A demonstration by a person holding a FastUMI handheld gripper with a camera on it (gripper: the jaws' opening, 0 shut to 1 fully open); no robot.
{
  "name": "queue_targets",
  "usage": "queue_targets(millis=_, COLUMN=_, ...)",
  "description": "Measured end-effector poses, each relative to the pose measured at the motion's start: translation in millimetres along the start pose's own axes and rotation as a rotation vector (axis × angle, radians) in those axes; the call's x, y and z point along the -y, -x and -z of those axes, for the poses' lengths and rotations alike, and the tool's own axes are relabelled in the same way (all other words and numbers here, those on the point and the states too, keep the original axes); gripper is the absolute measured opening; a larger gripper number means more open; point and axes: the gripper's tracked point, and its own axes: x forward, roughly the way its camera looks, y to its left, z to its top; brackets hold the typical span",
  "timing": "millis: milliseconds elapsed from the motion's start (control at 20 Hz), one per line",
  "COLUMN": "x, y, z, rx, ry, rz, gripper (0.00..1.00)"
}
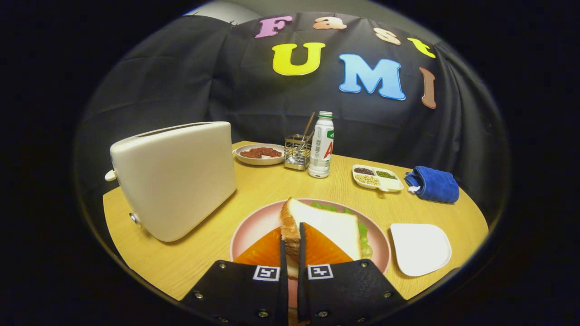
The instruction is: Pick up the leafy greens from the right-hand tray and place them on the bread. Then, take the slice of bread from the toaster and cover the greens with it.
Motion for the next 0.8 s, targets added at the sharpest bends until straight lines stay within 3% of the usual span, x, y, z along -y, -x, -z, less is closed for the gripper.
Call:
queue_targets(millis=250, x=-5, y=0, z=2, rx=0.006, ry=0.021, rz=0.006, gripper=0.11)
queue_targets(millis=300, x=-4, y=0, z=2, rx=0.007, ry=0.024, rz=0.009, gripper=0.20)
queue_targets(millis=400, x=-3, y=1, z=0, rx=0.016, ry=0.031, rz=0.020, gripper=0.23)
queue_targets(millis=500, x=-14, y=-1, z=0, rx=0.015, ry=0.014, rz=-0.032, gripper=0.31)
queue_targets(millis=600, x=-23, y=-2, z=9, rx=-0.027, ry=-0.035, rz=-0.088, gripper=0.53)
queue_targets(millis=800, x=-21, y=1, z=4, rx=-0.005, ry=-0.053, rz=-0.084, gripper=0.55)
